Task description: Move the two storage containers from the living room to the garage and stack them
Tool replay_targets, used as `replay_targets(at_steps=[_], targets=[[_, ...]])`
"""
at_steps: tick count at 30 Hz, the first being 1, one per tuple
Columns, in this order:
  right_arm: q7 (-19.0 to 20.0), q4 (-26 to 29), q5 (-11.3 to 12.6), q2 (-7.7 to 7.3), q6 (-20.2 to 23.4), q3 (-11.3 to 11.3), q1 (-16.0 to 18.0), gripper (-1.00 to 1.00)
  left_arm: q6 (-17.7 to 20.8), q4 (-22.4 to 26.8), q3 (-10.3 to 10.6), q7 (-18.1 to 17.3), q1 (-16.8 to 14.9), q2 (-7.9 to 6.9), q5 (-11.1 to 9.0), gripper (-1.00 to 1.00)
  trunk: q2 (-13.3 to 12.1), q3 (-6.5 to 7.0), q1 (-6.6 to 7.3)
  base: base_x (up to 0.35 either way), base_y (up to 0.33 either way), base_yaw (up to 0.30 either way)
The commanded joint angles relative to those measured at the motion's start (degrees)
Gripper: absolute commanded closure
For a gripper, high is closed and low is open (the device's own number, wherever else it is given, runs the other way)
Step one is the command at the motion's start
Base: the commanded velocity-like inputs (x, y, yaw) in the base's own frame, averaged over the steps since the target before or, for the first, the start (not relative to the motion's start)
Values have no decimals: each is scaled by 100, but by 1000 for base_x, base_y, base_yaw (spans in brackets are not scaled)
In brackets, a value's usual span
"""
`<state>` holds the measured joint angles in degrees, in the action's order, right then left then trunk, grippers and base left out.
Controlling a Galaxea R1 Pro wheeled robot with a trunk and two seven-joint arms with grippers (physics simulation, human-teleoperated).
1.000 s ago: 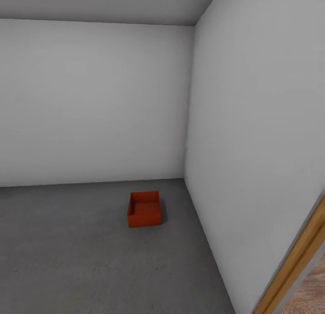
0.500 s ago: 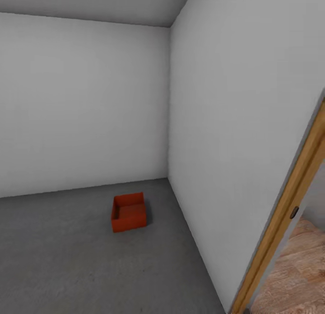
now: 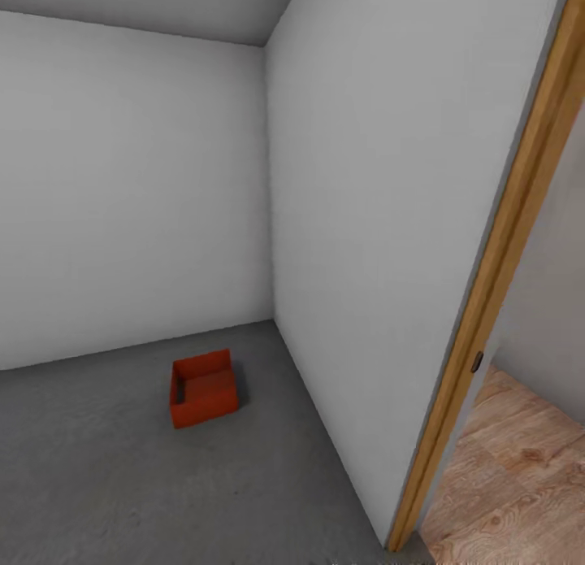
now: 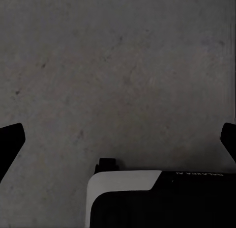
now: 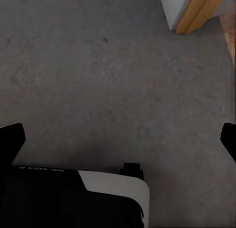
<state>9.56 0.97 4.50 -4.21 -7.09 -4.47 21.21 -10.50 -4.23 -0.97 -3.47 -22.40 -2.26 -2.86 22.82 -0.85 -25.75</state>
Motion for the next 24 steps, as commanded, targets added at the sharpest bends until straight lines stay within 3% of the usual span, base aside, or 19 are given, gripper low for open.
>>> replay_targets(at_steps=[1,24], targets=[[19,-9,48,-1,-21,-45,6,-100,-40,-26,-8,-31,-10,-2,-31,-100,10,-14,-3,0,0,-254],[20,-9,42,-1,-21,-45,6,-100,-40,-26,-10,-31,-10,-2,-31,-100,10,-32,-3,0,0,-269]])
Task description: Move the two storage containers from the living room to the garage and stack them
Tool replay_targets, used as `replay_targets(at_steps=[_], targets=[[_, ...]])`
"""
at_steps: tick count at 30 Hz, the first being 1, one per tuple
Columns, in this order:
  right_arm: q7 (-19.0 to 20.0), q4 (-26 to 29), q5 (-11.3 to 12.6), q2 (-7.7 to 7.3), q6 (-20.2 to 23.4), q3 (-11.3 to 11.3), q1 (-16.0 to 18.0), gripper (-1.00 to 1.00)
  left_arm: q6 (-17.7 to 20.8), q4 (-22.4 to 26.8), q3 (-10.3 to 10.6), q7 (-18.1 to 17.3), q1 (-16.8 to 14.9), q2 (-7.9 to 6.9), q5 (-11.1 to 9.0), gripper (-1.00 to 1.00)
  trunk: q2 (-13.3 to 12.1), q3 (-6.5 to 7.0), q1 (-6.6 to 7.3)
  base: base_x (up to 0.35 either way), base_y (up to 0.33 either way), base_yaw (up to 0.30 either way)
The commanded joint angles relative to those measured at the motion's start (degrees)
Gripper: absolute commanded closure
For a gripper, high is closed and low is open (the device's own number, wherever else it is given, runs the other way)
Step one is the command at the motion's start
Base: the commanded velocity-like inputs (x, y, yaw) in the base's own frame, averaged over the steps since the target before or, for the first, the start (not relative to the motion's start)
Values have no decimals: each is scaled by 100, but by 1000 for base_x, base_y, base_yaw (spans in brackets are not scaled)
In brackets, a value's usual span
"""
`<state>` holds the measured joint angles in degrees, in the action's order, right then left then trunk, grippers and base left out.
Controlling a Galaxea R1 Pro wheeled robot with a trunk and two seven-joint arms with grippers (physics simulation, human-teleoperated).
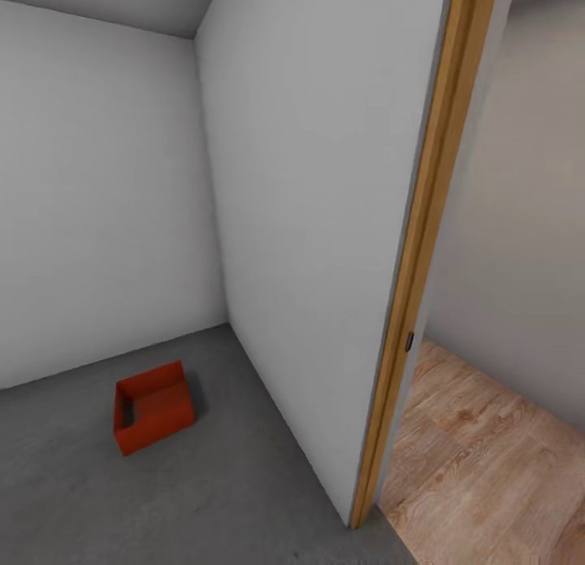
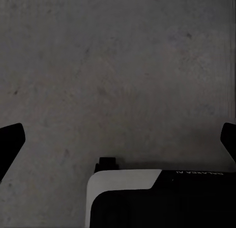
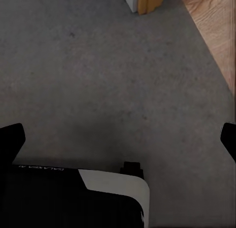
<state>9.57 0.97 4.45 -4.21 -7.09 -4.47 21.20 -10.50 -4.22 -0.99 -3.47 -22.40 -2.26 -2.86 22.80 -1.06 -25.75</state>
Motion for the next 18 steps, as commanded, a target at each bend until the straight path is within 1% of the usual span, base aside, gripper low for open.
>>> replay_targets(at_steps=[1,18], targets=[[19,-9,47,-1,-21,-45,6,-100,-40,-26,-9,-31,-10,-2,-31,-100,12,-11,-4,0,0,-276],[23,-9,50,-1,-21,-45,6,-100,-32,-26,-14,-31,-10,-2,-31,-100,12,-11,-4,0,0,-277]])
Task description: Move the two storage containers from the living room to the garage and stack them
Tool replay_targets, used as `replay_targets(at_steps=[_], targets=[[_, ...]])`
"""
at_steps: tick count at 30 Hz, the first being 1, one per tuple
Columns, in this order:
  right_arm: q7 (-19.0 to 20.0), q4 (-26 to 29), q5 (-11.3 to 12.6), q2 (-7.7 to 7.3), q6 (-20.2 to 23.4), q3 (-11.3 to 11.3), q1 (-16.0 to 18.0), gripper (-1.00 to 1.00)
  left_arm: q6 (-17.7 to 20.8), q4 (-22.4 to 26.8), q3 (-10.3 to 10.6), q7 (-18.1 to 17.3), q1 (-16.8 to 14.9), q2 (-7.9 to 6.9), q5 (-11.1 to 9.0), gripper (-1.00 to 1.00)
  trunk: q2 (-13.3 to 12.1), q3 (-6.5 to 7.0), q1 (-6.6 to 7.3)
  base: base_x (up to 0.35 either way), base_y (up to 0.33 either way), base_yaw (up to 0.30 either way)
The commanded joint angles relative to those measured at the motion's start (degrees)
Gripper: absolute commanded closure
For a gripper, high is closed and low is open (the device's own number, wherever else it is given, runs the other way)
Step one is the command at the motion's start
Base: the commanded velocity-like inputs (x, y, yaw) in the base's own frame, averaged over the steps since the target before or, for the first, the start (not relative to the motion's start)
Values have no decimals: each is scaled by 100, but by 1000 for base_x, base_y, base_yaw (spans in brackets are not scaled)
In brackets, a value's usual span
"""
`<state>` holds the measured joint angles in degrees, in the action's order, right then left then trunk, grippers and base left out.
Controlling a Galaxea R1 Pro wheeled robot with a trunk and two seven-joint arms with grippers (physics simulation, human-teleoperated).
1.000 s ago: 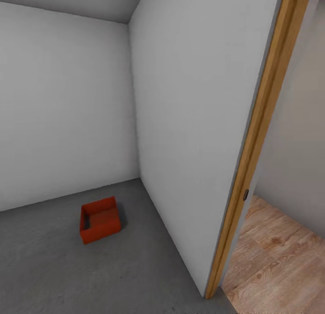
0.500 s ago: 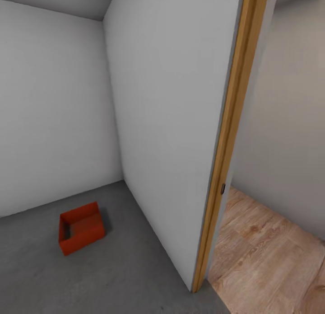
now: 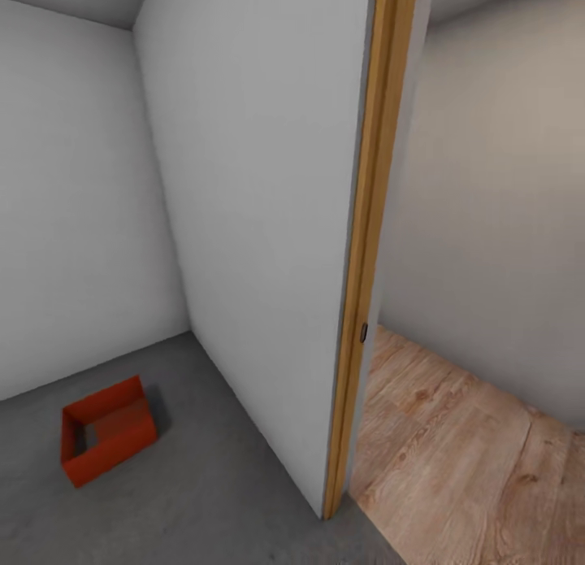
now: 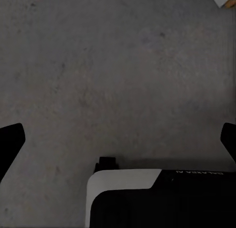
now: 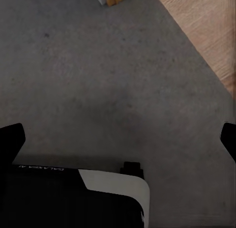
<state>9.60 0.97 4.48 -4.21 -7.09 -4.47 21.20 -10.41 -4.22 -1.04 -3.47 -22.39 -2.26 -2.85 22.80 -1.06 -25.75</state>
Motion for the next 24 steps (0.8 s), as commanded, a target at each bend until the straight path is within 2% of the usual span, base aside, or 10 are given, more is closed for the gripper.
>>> replay_targets(at_steps=[1,24], targets=[[20,-9,47,-1,-21,-45,6,-100,-40,-26,-10,-31,-10,-2,-31,-100,12,-11,-4,0,0,-277],[15,-9,44,-1,-21,-47,6,-100,-48,-26,-7,-31,-11,-2,-31,-100,12,-11,-4,0,0,-277]])
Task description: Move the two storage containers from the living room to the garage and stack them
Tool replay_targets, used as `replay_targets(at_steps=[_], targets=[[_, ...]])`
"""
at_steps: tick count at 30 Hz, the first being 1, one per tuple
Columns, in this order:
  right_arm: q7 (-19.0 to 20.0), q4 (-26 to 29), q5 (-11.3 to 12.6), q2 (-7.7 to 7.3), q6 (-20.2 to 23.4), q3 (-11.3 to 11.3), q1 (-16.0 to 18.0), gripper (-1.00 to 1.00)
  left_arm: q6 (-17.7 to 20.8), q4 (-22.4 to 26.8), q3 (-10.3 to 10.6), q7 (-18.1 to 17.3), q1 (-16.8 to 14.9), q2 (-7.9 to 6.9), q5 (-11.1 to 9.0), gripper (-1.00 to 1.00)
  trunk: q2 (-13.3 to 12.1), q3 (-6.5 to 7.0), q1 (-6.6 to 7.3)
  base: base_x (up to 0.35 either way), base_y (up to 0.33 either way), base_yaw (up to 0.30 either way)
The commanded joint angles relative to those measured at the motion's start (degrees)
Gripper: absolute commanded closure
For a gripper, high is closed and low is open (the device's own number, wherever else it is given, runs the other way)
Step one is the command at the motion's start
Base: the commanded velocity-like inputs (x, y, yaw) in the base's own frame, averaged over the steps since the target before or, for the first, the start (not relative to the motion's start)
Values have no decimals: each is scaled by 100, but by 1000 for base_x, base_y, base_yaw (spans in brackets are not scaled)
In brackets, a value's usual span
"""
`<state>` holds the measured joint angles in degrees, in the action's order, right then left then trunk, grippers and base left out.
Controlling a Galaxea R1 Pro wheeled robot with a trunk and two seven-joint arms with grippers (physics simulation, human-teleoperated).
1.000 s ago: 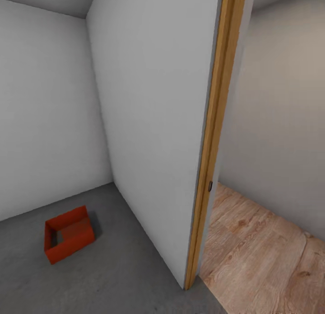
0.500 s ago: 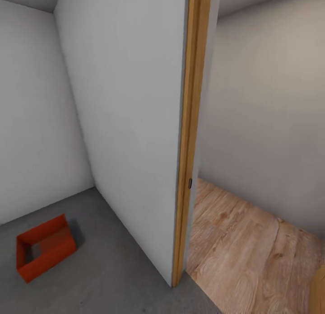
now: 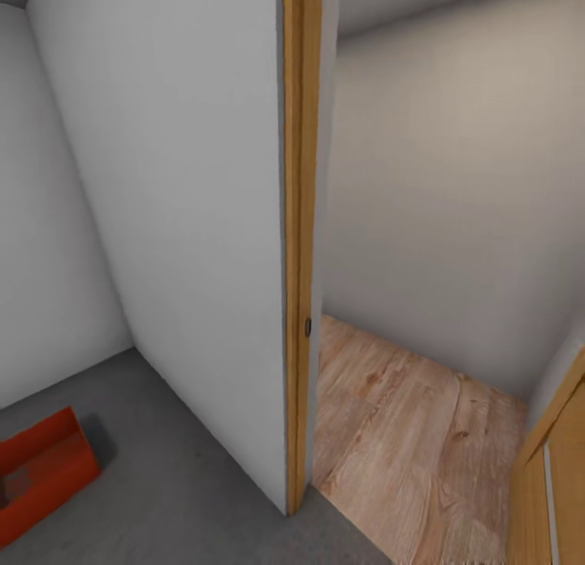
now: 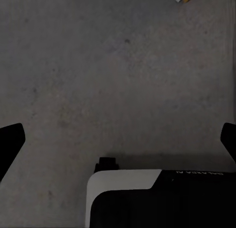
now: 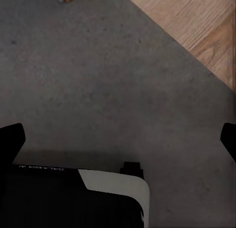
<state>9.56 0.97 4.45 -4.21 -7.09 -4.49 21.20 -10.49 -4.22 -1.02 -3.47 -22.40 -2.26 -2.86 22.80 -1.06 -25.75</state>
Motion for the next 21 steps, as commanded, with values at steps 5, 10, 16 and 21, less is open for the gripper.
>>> replay_targets(at_steps=[5,10,16,21], targets=[[19,-9,47,-1,-21,-48,6,-100,-41,-22,-11,-31,-10,-4,-31,-100,12,-11,-4,0,22,-277],[19,-9,47,-1,-21,-45,6,-100,-33,-22,-12,-31,-10,-13,-31,-100,12,-11,-4,0,216,-277],[19,-9,40,-1,-21,-47,6,-100,-32,-23,-12,-31,-10,-27,-31,-100,12,-11,-4,0,266,-277],[19,-9,39,-1,-21,-45,6,-100,-34,-22,-12,-31,-10,-28,-31,-100,12,-11,-4,13,270,-277]])
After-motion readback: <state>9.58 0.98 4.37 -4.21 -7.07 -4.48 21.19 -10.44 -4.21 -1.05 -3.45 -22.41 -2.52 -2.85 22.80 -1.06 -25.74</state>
